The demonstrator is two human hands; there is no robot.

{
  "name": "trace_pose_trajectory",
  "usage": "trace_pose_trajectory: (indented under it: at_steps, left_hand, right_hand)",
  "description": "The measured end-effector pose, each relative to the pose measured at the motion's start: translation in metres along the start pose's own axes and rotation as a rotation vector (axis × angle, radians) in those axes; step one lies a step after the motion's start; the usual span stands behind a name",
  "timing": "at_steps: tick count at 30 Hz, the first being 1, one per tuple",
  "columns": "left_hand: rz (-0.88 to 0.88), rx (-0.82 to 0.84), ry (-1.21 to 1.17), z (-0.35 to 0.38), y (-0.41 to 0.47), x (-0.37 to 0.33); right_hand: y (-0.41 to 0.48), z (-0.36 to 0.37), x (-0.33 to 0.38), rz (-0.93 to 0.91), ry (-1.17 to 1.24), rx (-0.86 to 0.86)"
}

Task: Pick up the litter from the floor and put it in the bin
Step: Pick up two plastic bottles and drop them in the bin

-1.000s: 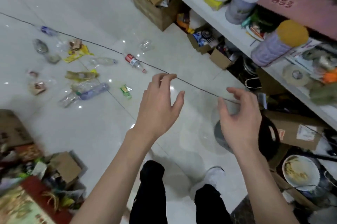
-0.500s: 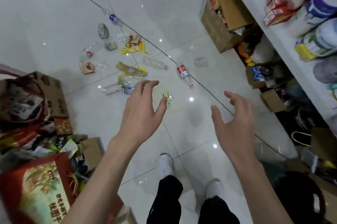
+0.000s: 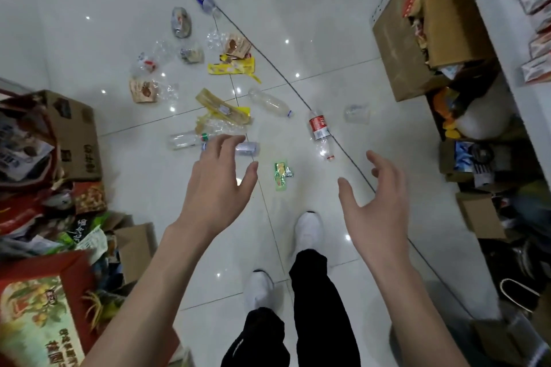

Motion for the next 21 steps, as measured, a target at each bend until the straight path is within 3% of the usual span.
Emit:
trace_pose_trajectory:
  at_steps: [10, 21]
  left_hand:
    - [-0.012, -0.017, 0.005, 0.077, 0.149, 0.039]
    - [0.024, 0.056, 0.054, 0.277, 0.325, 0.211]
  right_hand:
    - [0.137, 0.073, -0.046, -0.016, -0.073, 0.010]
    - [0.286, 0.296, -0.169, -0.115, -0.087, -0.031]
Point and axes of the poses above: each hand's wrist, its own y-axis towards the middle knuckle, its own z-axis out of the palm, x = y × z, the point moved 7 cm from there along y, towards the middle knuckle, and after that the axes turned 9 degrees about -y, right-handed, at the moved point
